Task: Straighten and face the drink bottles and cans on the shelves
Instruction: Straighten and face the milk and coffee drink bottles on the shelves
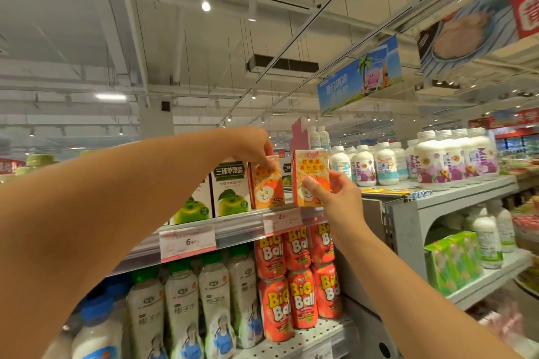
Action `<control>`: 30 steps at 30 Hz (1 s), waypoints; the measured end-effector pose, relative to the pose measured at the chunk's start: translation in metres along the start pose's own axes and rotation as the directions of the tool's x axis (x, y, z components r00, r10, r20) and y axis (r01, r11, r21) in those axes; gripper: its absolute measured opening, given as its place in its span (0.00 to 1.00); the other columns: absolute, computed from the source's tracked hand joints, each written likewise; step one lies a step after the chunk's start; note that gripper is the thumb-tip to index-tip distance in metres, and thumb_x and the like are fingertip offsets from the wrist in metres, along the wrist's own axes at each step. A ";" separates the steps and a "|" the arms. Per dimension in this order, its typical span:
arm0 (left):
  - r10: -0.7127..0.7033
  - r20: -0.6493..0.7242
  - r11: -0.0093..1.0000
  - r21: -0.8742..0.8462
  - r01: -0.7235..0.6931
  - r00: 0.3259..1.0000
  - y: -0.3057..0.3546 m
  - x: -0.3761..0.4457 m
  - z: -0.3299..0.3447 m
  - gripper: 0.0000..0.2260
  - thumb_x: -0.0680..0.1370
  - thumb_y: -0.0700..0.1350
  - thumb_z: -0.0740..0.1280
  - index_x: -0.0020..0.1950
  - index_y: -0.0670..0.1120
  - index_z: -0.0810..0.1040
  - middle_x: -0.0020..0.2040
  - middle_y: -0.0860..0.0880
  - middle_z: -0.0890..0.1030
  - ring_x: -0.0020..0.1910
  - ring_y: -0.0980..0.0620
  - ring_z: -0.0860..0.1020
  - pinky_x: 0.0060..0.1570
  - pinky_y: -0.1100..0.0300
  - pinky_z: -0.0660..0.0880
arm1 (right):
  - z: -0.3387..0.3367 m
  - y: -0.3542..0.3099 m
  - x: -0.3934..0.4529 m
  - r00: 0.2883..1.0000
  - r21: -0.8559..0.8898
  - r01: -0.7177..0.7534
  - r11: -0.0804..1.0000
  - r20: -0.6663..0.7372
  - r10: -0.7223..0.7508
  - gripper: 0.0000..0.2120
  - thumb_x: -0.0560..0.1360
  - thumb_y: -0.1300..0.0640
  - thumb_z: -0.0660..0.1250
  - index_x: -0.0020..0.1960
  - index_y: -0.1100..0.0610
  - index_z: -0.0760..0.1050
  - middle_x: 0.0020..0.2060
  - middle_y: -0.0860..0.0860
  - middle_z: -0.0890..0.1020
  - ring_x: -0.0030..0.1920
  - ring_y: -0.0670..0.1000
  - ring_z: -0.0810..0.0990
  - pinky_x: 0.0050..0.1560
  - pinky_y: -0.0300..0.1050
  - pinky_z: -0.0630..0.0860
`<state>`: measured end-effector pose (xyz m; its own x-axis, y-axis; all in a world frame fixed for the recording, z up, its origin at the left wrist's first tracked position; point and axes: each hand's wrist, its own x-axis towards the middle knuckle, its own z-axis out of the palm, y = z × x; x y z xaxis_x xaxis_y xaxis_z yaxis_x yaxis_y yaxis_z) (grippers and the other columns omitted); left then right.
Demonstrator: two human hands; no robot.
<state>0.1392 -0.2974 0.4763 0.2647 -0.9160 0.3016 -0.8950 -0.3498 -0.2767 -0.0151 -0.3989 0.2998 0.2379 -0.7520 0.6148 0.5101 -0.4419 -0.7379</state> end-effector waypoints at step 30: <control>0.069 -0.221 0.996 -0.048 -0.081 0.973 0.033 0.005 0.012 0.17 0.80 0.59 0.63 0.49 0.46 0.83 0.40 0.50 0.81 0.38 0.52 0.78 0.40 0.57 0.77 | 0.015 0.002 0.023 0.982 -0.635 0.158 0.756 0.020 -0.188 0.14 0.77 0.49 0.73 0.61 0.53 0.82 0.47 0.50 0.86 0.48 0.51 0.84 0.53 0.52 0.81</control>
<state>0.1154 -0.3155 0.4576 0.1164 -0.8716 0.4763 -0.9297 -0.2643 -0.2565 0.0043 -0.4099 0.3169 0.1547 -0.6455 0.7479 -0.1014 -0.7634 -0.6379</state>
